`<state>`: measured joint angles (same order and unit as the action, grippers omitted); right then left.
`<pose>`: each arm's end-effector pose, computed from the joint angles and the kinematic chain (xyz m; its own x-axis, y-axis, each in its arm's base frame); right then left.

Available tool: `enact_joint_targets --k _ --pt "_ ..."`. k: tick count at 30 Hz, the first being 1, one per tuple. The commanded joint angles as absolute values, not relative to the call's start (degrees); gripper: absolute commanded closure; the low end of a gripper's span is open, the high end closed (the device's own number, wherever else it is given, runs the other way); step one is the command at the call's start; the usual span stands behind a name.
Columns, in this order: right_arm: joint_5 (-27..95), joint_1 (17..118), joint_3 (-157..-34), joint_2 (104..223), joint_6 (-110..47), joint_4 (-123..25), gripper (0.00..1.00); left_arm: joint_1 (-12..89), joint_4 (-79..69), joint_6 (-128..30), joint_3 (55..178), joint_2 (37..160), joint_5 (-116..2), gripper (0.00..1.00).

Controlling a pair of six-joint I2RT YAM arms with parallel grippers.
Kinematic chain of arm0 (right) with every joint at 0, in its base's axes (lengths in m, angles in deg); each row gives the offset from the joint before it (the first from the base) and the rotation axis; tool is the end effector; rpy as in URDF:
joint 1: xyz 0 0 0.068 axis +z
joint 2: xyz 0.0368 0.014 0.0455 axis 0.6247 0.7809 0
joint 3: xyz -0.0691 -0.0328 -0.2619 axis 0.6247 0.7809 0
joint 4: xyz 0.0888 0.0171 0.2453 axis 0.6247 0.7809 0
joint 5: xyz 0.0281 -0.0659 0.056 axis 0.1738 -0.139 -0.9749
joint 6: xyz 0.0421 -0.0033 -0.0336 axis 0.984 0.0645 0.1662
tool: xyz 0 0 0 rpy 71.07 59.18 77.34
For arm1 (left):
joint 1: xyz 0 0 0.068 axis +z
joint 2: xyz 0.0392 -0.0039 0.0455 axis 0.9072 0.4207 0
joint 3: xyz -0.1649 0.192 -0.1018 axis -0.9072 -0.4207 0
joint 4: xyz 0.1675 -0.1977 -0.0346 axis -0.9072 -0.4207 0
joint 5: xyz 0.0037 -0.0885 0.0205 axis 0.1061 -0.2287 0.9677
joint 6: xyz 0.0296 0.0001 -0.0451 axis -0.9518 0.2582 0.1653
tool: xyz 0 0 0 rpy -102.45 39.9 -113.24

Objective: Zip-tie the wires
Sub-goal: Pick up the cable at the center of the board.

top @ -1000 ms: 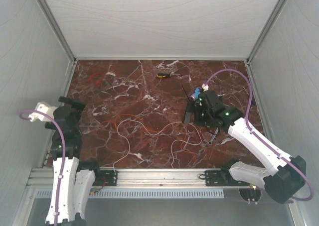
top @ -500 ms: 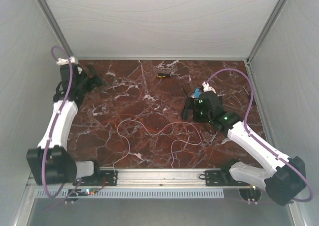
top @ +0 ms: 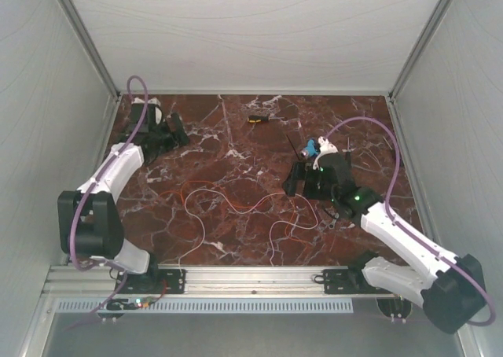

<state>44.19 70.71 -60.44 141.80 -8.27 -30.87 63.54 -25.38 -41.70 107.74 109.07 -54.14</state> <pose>0.1893 0.1168 0.2520 -0.6980 0.1488 -0.7005 -0.1774 0.9118 0.3704 0.3343 -0.0124 0.2642 -0.6551 -0.3039 -0.6918 -0.1238 0.9463 -0.2985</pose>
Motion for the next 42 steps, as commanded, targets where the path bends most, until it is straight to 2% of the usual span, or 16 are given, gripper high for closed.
enact_joint_targets --k 1,8,14,18,23,37,42 --pt "42.9 70.3 -57.7 135.7 -9.8 -39.4 0.02 63.7 -18.7 -38.8 105.2 109.5 -58.5 0.07" --pt "43.6 70.3 -58.1 133.9 -9.8 -38.3 0.02 63.4 -19.6 -38.5 106.5 117.0 -60.7 0.18" --pt "42.1 70.4 -57.5 131.9 -9.3 -37.2 0.02 61.9 -18.6 -38.6 106.4 119.2 -62.4 0.21" --pt "41.5 70.3 -57.2 130.6 -8.6 -36.8 0.02 61.9 -18.2 -38.7 107.5 122.0 -63.1 0.27" --pt "40.7 70.3 -56.4 128.8 -8.4 -36.8 0.02 61.8 -19.0 -39.3 109.7 125.3 -61.4 0.43" --pt "39.4 70.3 -55.4 128.2 -7.4 -37.0 0.02 62.5 -18.1 -40.2 110.9 128.0 -61.5 0.67" --pt "39.0 70.3 -54.9 128.4 -7.0 -37.5 0.02 63.3 -17.0 -40.2 110.7 128.6 -64.1 0.83"
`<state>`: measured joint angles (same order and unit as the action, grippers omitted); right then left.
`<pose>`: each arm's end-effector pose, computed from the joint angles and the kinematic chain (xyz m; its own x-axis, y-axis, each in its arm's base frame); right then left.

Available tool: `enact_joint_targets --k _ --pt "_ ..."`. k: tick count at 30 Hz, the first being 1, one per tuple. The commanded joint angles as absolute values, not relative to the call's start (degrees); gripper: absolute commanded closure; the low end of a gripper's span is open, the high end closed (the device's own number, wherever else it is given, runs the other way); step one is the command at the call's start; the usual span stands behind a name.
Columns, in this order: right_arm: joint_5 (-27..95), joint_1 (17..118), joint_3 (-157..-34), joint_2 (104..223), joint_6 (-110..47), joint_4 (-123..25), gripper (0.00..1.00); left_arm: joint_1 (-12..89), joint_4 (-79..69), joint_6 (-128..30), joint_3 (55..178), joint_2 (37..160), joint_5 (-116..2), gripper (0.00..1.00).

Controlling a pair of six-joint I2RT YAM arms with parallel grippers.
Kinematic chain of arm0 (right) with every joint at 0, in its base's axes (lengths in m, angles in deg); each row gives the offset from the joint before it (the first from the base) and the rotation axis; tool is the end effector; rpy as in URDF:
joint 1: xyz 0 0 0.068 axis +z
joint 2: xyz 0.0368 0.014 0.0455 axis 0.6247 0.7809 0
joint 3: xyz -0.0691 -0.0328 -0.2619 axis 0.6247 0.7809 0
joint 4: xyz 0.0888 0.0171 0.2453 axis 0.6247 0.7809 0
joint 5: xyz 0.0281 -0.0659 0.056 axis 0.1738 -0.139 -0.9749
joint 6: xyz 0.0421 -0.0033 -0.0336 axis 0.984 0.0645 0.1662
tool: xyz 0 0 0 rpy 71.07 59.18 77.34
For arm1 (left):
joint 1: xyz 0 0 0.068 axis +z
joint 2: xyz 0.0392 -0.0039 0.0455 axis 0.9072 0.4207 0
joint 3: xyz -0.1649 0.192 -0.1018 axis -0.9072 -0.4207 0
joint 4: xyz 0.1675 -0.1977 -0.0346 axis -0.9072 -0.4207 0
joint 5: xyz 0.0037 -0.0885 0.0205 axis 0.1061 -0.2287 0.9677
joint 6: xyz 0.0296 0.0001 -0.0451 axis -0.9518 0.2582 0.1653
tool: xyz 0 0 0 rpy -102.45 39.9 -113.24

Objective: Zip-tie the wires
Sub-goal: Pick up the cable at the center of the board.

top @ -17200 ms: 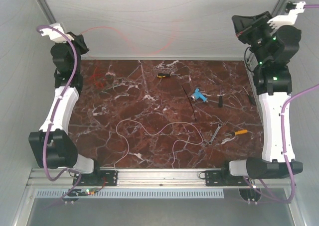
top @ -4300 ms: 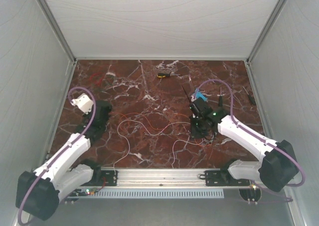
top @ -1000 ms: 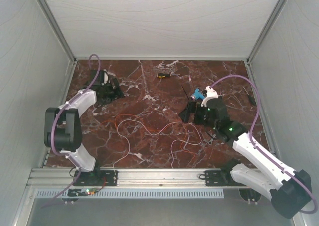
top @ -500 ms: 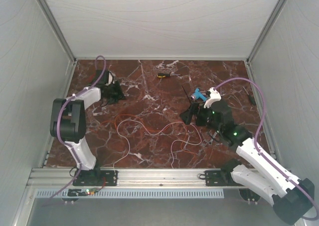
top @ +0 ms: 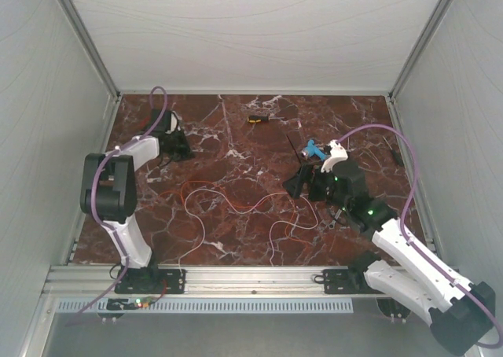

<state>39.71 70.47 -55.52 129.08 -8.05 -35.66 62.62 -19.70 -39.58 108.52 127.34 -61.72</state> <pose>0.1599 0.1007 0.2714 -0.5883 0.2235 -0.7772 -0.2992 0.8327 0.4659 0.3767 -0.0243 0.1685 -0.8086 -0.3142 -0.4974 -0.1232 0.9171 -0.3791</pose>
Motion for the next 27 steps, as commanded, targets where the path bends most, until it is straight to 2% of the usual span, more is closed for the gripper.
enact_joint_targets --k 1,3,15,27 --pt "38.9 70.3 -54.8 128.5 -6.8 -37.6 0.02 63.5 -16.9 -40.2 110.7 128.7 -64.4 0.89" --pt "38.7 70.3 -54.9 128.6 -6.7 -37.5 0.02 63.6 -16.7 -40.2 110.7 128.6 -65.2 1.00" --pt "33.0 70.4 -56.6 128.8 -7.7 -39.1 0.02 63.9 -16.9 -39.9 109.1 113.4 -64.6 1.00" --pt "25.1 73.9 -65.9 139.4 -9.5 -46.7 0.02 61.4 -16.8 -42.8 110.6 100.8 -72.5 1.00"
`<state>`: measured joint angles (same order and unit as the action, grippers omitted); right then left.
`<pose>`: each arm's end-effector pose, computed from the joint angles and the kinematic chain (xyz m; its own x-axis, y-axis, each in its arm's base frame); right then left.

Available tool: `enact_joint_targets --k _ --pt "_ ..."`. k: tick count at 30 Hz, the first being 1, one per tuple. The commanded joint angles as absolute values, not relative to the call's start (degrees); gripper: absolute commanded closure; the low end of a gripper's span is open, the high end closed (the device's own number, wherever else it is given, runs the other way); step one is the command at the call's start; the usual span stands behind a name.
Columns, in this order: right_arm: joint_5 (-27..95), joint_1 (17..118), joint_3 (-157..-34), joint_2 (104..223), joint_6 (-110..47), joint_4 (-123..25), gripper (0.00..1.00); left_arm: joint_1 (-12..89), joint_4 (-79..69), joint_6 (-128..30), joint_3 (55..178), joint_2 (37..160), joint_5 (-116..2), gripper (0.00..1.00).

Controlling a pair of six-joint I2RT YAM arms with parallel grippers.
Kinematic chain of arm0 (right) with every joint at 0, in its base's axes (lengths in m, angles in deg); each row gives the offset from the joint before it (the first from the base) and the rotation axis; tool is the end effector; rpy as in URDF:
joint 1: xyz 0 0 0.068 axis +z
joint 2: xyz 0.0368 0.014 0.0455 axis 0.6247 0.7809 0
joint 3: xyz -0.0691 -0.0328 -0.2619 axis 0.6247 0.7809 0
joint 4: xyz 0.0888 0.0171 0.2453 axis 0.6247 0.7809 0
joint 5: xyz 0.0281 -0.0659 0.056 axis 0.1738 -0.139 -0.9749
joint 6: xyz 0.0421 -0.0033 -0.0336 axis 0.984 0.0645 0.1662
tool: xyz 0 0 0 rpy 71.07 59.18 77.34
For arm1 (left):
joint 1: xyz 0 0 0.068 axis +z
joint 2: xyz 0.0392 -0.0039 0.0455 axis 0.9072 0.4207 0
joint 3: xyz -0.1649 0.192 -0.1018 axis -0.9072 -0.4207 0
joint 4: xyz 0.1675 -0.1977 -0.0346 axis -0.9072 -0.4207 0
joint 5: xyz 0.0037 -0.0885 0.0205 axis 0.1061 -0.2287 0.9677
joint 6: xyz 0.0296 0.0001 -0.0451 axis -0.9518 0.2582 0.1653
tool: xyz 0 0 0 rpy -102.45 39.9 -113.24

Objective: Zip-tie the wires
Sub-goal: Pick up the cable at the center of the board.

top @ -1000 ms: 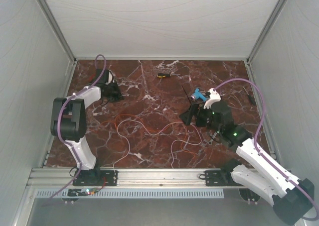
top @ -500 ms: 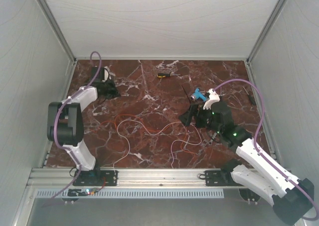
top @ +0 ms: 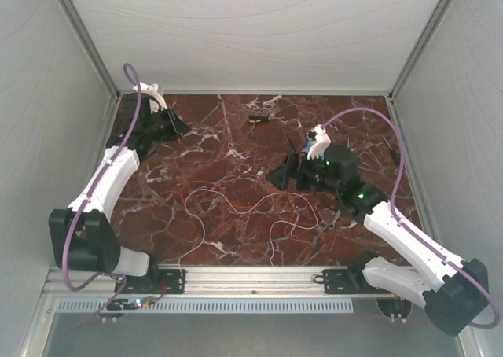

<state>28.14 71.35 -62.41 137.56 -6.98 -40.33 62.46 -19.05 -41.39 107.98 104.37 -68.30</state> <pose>0.1813 0.1264 0.2949 -0.6351 0.1889 -0.7490 -0.4437 0.7045 0.5539 0.3256 -0.0269 0.3020 -0.5805 -0.2832 -0.7634 0.1470 0.8857 -0.4403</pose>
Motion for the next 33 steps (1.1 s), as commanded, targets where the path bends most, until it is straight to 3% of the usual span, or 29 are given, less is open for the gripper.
enact_joint_targets --k 1,14,24,33 --pt "26.1 74.7 -66.3 140.0 -10.8 -47.5 0.02 61.3 -17.5 -42.1 112.4 100.7 -72.7 1.00" --pt "32.1 78.3 -63.8 144.2 -19.6 -64.9 0.03 60.7 -18.4 -36.1 142.1 103.6 -75.4 1.00" --pt "35.9 83.5 -65.2 152.3 -25.1 -78.6 0.04 59.7 0.7 -23.7 147.7 102.5 -83.3 1.00" --pt "44.0 87.5 -68.2 166.4 -24.1 -92.0 0.02 58.0 5.0 -18.2 152.5 103.8 -84.9 1.00"
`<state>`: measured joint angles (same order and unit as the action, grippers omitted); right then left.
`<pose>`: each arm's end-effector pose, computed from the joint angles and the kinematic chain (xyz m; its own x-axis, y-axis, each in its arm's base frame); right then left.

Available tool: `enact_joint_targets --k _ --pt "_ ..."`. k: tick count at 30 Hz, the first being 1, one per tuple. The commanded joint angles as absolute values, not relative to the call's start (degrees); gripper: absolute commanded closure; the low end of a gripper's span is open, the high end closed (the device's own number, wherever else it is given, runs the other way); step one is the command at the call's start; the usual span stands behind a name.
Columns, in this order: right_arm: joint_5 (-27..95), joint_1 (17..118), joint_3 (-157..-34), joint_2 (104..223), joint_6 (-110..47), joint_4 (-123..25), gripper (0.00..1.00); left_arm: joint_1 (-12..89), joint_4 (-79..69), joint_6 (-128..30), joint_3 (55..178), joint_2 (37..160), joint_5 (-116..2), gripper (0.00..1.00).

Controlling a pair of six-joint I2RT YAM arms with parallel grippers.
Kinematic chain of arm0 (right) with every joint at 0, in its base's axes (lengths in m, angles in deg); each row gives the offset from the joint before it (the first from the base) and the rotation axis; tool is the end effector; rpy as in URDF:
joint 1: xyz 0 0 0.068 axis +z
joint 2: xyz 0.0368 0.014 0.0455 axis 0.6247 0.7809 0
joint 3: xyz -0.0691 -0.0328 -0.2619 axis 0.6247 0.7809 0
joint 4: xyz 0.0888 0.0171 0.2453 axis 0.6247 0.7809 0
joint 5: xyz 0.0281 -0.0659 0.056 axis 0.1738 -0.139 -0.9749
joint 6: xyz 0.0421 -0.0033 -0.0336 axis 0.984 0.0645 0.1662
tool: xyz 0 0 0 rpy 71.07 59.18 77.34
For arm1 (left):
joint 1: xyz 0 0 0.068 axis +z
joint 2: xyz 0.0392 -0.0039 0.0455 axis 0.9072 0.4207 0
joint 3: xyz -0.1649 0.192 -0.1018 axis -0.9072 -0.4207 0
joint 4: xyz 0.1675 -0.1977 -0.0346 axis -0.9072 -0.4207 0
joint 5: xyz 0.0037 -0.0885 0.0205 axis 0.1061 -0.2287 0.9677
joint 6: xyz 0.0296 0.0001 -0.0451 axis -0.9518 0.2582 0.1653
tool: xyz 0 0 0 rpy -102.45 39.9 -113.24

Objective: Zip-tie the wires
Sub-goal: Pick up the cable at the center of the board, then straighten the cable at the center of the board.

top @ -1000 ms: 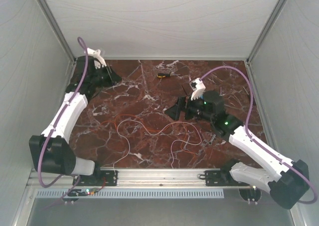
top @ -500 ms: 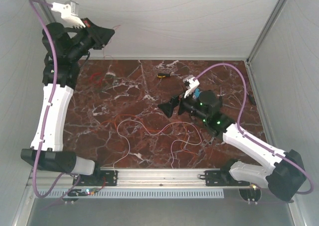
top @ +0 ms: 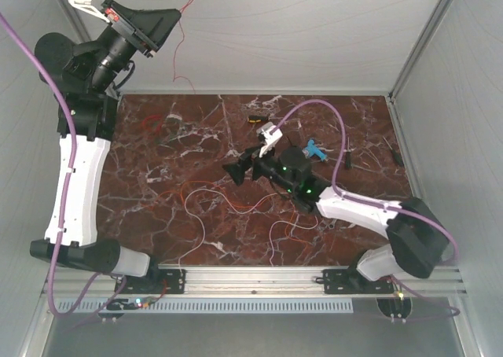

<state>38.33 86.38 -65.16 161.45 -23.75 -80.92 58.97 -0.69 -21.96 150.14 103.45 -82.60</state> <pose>0.2105 0.2347 0.2825 -0.2210 0.1240 -0.9674 -0.7465 0.6168 0.2496 0.2591 -0.0477 0.5861 0.0563 -0.5287 -0.8469 0.7598 0.5730 -0.3072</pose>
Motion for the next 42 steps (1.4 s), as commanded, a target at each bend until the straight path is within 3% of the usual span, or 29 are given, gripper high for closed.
enact_joint_targets --k 1,19,26,42 --pt "45.1 87.7 -69.0 168.2 -23.4 -93.1 0.02 57.8 5.3 -18.1 152.5 103.6 -84.9 1.00" --pt "60.4 93.1 -84.6 197.5 -20.7 -118.3 0.02 56.4 3.9 -18.2 152.6 100.4 -85.2 1.00" --pt "56.7 93.1 -80.6 195.5 -21.2 -119.9 0.03 56.3 3.0 -19.6 151.8 98.5 -86.1 1.00" --pt "50.3 93.5 -58.8 182.1 -20.1 -120.3 0.02 56.3 3.2 -19.9 150.6 97.4 -86.5 1.00"
